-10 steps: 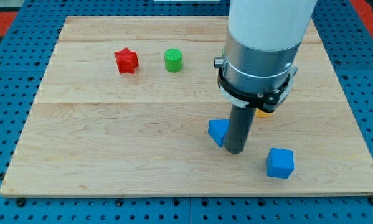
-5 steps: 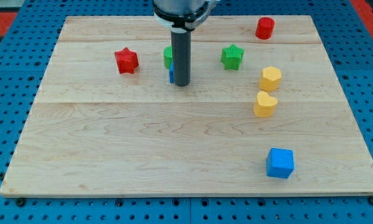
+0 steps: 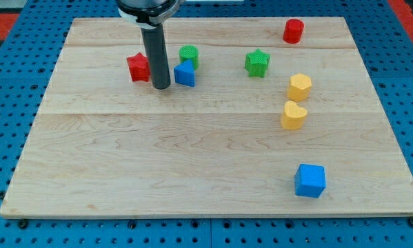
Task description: Move the blue triangle left to the red circle
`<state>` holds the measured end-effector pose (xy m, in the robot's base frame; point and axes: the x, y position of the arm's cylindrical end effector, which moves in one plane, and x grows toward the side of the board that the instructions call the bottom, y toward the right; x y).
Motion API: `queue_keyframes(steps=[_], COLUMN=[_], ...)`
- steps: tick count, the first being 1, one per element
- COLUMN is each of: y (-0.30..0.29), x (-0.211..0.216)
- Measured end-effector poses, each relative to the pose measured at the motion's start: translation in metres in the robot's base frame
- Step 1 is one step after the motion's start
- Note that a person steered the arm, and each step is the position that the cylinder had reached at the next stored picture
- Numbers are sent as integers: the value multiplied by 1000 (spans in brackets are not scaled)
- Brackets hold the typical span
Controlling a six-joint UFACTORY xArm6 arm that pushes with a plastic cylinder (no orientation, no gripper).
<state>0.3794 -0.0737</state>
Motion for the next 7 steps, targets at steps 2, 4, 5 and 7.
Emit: queue_keyframes(steps=[2, 4, 5, 7], y=[32, 52, 108, 150], x=[-11, -58, -104, -128])
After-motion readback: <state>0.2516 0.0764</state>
